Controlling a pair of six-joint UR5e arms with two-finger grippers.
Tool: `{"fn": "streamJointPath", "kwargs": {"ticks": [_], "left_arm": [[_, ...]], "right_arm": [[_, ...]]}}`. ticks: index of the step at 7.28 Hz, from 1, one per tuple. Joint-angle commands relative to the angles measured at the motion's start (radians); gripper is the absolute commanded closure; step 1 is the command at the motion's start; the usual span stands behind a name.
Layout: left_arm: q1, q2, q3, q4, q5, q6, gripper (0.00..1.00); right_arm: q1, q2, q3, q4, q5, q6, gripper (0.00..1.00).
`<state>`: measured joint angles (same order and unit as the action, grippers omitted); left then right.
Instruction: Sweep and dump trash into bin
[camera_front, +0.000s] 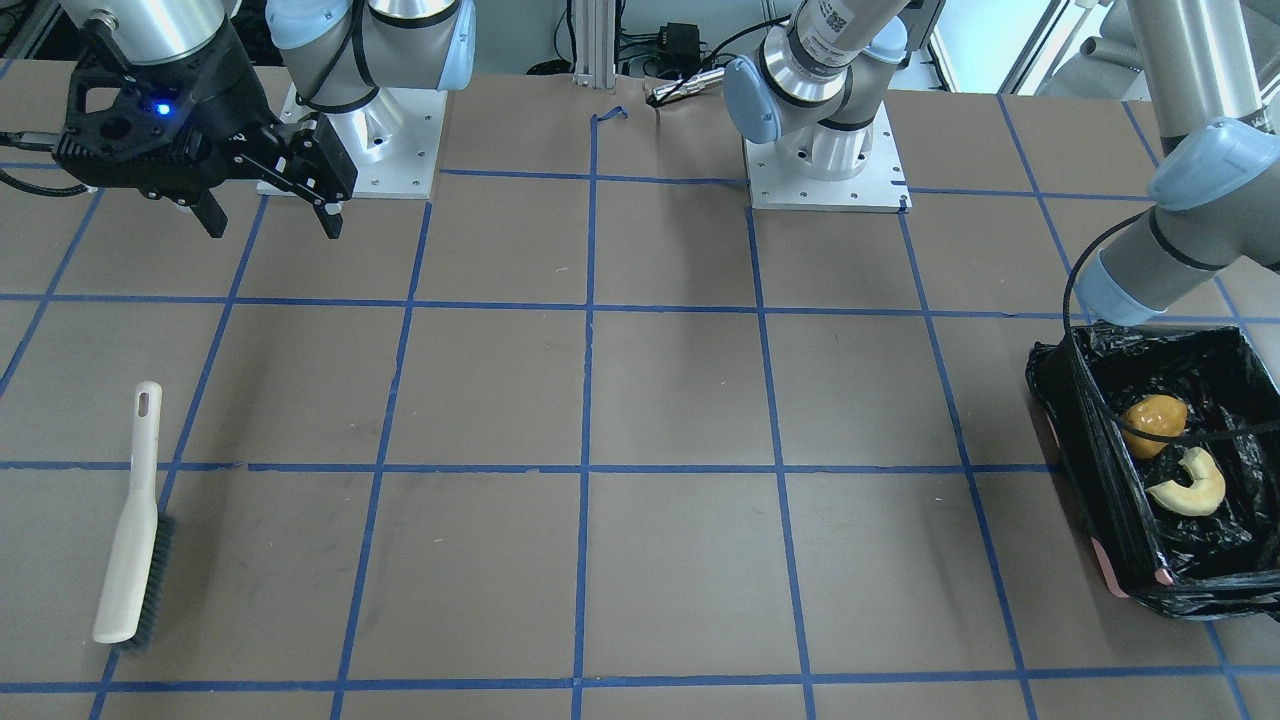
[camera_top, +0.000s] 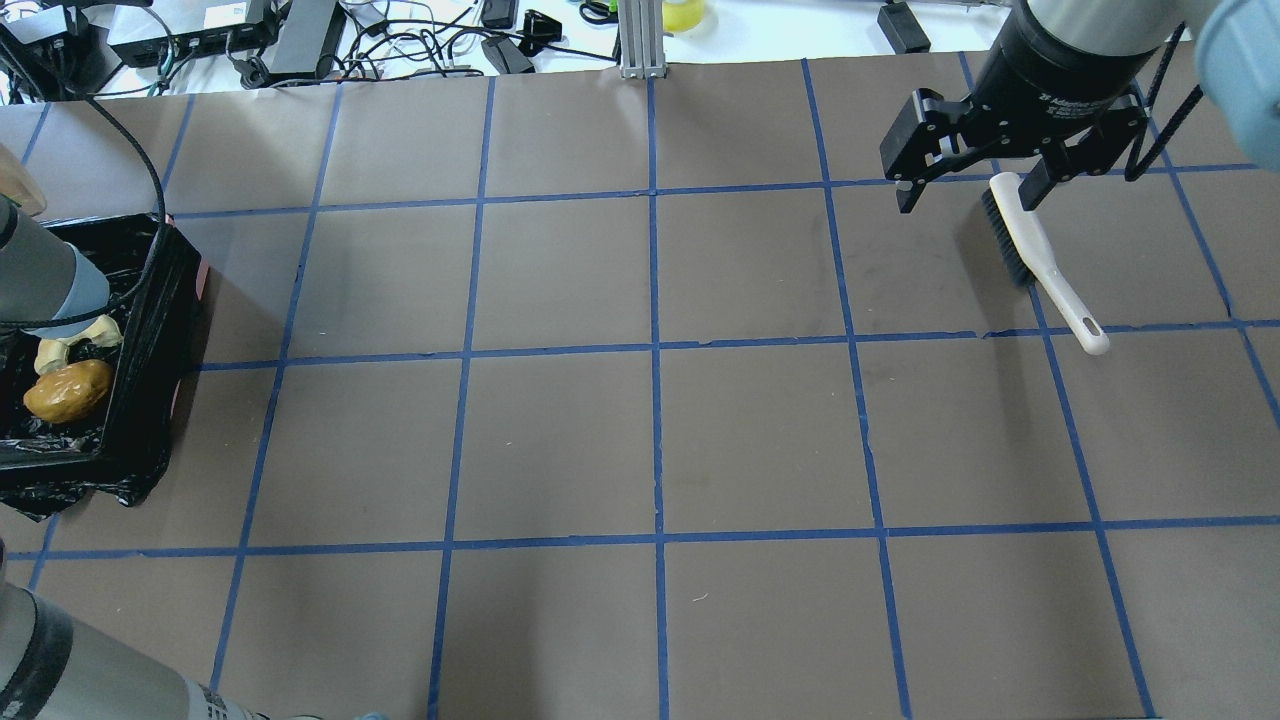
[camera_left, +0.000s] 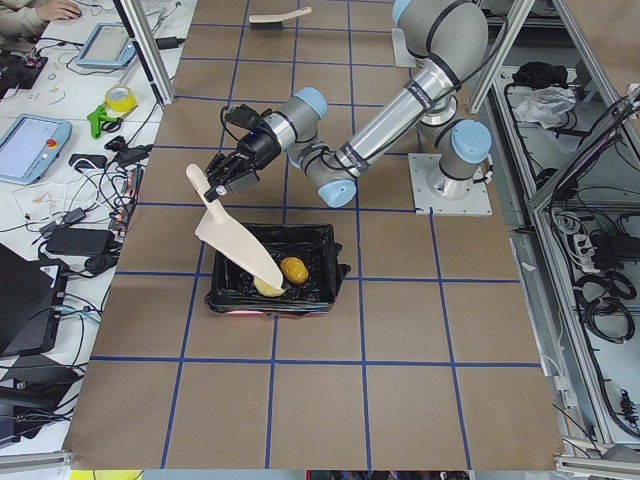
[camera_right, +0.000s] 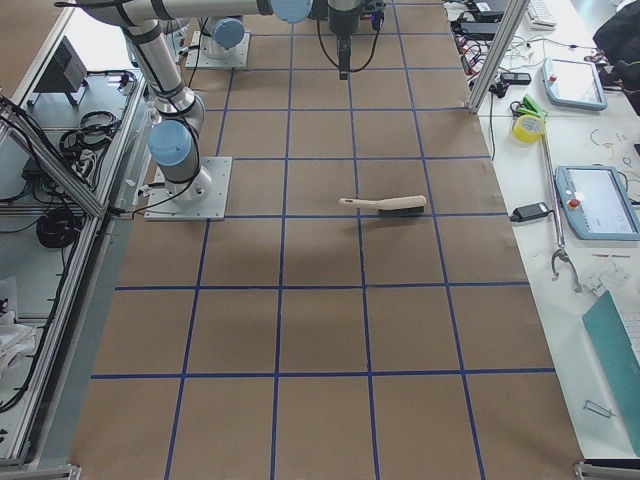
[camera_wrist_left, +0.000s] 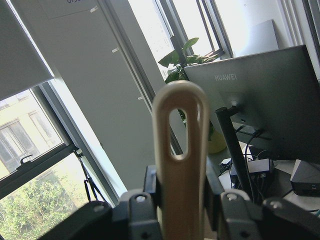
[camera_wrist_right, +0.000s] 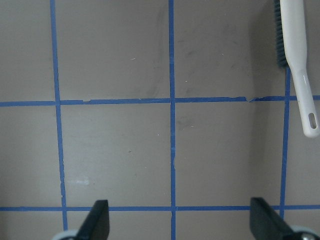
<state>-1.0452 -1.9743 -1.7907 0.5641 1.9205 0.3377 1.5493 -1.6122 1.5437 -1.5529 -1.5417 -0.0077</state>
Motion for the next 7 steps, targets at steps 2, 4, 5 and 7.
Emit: {"fn": "streamJointPath", "kwargs": {"ticks": [2, 4, 5, 7], "left_arm": [[-0.039, 0.0, 0.008, -0.001, 0.051, 0.012, 1.0], [-0.045, 0.002, 0.004, 0.013, 0.067, 0.065, 1.0], [-0.05, -0.009, 0.016, 0.051, 0.061, 0.16, 1.0], [-0.062, -0.015, -0.006, 0.074, 0.071, 0.173, 1.0]], "right_arm": [[0.0, 0.0, 0.001, 0.001, -0.002, 0.0, 0.0], [0.0, 0.0, 0.001, 0.001, -0.002, 0.0, 0.0], [0.0, 0.0, 0.001, 0.001, -0.002, 0.0, 0.0], [0.0, 0.0, 0.001, 0.001, -0.003, 0.0, 0.0]]}}
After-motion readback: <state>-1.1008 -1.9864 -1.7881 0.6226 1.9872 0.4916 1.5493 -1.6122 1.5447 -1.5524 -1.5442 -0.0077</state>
